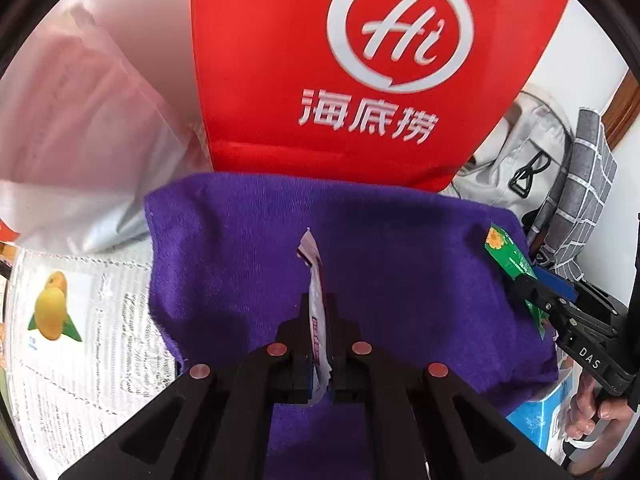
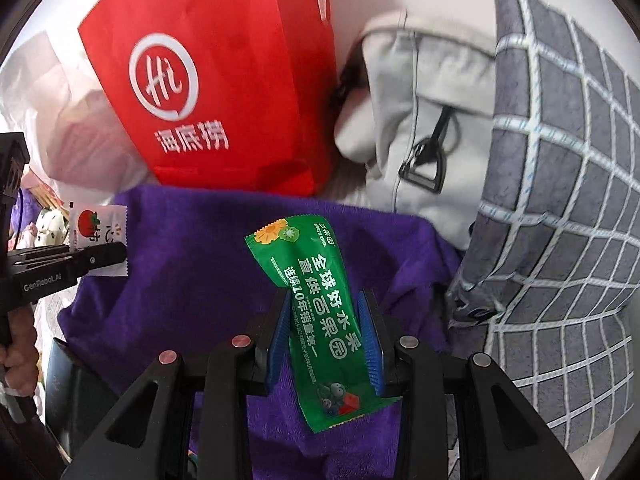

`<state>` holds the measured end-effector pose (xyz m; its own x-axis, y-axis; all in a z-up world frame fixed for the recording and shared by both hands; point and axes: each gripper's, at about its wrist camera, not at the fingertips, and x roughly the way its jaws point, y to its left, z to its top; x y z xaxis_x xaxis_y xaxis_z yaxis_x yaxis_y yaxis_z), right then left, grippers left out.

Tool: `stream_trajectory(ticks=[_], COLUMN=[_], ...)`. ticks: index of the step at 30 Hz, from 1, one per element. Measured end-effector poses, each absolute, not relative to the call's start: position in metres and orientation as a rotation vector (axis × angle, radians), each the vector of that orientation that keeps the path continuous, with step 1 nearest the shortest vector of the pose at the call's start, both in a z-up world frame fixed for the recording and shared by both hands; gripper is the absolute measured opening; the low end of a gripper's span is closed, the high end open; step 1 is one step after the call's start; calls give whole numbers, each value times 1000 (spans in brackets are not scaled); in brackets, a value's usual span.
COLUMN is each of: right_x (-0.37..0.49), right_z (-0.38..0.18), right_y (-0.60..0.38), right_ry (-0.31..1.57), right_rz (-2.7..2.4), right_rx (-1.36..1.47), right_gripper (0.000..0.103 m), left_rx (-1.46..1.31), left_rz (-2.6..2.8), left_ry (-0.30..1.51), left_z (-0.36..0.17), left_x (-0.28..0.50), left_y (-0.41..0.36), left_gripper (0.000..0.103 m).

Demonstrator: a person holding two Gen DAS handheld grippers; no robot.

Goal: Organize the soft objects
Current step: 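Carry both packets over the purple towel with both grippers, then open both grippers to drop the packets onto the purple towel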

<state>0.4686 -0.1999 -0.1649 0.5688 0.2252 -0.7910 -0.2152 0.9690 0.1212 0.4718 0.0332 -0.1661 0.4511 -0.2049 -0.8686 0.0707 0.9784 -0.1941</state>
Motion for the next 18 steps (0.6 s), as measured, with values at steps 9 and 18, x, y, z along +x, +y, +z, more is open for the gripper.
stream_trajectory(ticks=[9,18], right_x=[478,480], right_z=[-184,-192], right_y=[-198,-190], right_ry=[994,1008], right_rz=[266,280], right_rx=[12,3], right_gripper=[34,45], left_rx=[-180,-215], left_rz=[-201,-210], left_ry=[1108,1102], left_z=[-178,-180], left_x=[479,482], left_y=[31,36], left_gripper=[4,27])
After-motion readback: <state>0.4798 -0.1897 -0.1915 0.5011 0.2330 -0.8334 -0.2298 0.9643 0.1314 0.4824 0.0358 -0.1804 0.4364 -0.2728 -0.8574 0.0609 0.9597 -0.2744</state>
